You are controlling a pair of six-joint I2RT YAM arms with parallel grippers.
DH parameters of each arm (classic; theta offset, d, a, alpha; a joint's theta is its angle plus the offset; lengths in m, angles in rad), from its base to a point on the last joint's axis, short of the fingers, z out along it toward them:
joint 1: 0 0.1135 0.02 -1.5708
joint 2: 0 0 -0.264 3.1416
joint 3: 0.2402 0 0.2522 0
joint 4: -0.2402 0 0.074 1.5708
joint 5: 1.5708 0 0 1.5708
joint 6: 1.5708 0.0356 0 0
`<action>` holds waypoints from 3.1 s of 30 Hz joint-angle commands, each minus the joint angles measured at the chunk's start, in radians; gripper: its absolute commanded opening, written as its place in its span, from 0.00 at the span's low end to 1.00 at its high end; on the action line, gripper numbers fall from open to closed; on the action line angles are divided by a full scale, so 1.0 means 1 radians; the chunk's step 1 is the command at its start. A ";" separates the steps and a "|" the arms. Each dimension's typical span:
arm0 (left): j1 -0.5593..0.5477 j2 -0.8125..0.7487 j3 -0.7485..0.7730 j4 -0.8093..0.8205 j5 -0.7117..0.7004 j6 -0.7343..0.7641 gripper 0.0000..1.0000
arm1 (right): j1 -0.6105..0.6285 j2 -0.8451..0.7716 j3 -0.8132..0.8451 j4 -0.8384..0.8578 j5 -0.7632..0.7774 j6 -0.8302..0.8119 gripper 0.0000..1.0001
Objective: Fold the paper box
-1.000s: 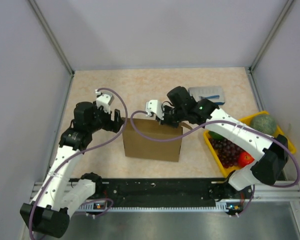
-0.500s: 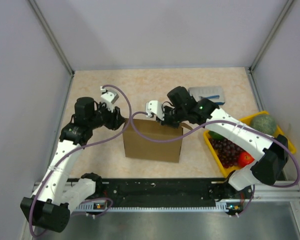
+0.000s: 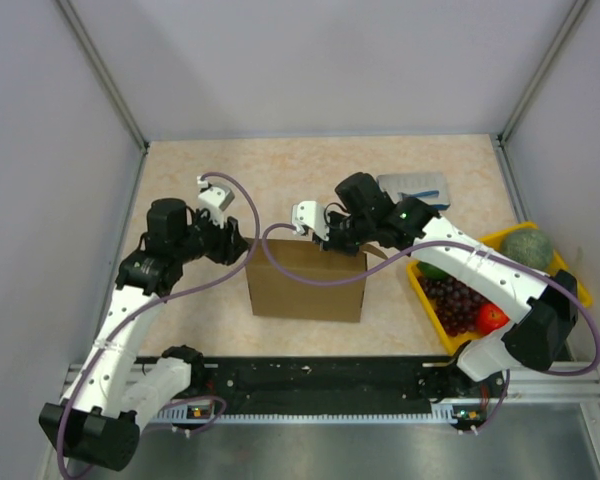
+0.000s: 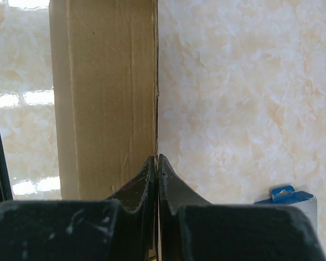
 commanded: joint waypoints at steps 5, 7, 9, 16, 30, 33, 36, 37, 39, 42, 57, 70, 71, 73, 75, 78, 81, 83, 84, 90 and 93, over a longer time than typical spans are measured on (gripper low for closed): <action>0.004 -0.007 -0.025 0.014 -0.047 0.005 0.44 | -0.005 -0.045 0.024 0.043 -0.020 -0.001 0.00; 0.003 -0.001 -0.019 0.005 -0.041 0.007 0.43 | -0.006 -0.047 0.024 0.044 -0.019 0.000 0.00; 0.004 0.005 -0.010 -0.005 -0.057 0.007 0.48 | -0.006 -0.048 0.024 0.047 -0.019 0.000 0.00; 0.004 -0.004 -0.010 0.020 -0.059 -0.024 0.18 | -0.003 -0.053 0.039 0.056 -0.005 0.112 0.27; 0.003 -0.071 -0.024 0.017 0.005 -0.076 0.01 | -0.115 -0.284 -0.057 -0.163 0.348 0.786 0.81; 0.003 -0.090 -0.031 0.027 0.018 -0.078 0.01 | -0.150 -0.287 -0.096 -0.145 0.303 0.753 0.76; 0.003 -0.084 -0.016 0.008 0.028 -0.078 0.01 | -0.158 -0.301 -0.136 -0.131 0.230 0.736 0.63; 0.003 -0.081 -0.013 0.000 0.024 -0.076 0.01 | -0.156 -0.310 -0.143 -0.126 0.167 0.732 0.60; 0.003 -0.079 -0.014 -0.006 0.016 -0.070 0.01 | -0.158 -0.353 -0.165 -0.120 0.147 0.744 0.58; 0.003 -0.073 -0.024 -0.005 0.013 -0.079 0.01 | -0.158 -0.427 -0.159 -0.132 0.231 0.795 0.73; 0.003 -0.045 -0.033 -0.019 -0.009 -0.105 0.00 | -0.158 -0.430 -0.170 -0.198 0.130 0.741 0.56; 0.003 -0.048 -0.034 -0.031 -0.010 -0.144 0.00 | -0.129 -0.369 -0.179 -0.189 0.127 0.890 0.08; 0.003 -0.051 -0.034 -0.031 -0.010 -0.162 0.00 | -0.106 -0.367 -0.167 -0.191 0.131 0.908 0.02; 0.003 -0.054 -0.040 -0.026 0.004 -0.196 0.00 | -0.083 -0.353 -0.153 -0.197 0.173 0.974 0.00; 0.003 -0.068 -0.050 -0.019 0.014 -0.243 0.00 | -0.071 -0.340 -0.139 -0.213 0.200 1.055 0.00; 0.001 -0.097 -0.077 0.007 0.001 -0.301 0.00 | -0.051 -0.326 -0.140 -0.221 0.265 1.150 0.00; 0.001 -0.116 -0.097 0.017 -0.005 -0.351 0.00 | -0.046 -0.318 -0.142 -0.218 0.346 1.265 0.00; 0.001 -0.125 -0.099 0.012 -0.007 -0.374 0.00 | -0.045 -0.316 -0.125 -0.221 0.380 1.295 0.00; 0.003 -0.126 -0.099 0.012 -0.008 -0.380 0.00 | -0.043 -0.321 -0.124 -0.218 0.391 1.330 0.00; 0.003 -0.162 -0.099 -0.005 -0.016 -0.401 0.00 | 0.004 -0.307 -0.130 -0.224 0.495 1.451 0.00; 0.001 -0.171 -0.102 -0.005 -0.010 -0.417 0.00 | 0.063 -0.283 -0.127 -0.235 0.567 1.477 0.00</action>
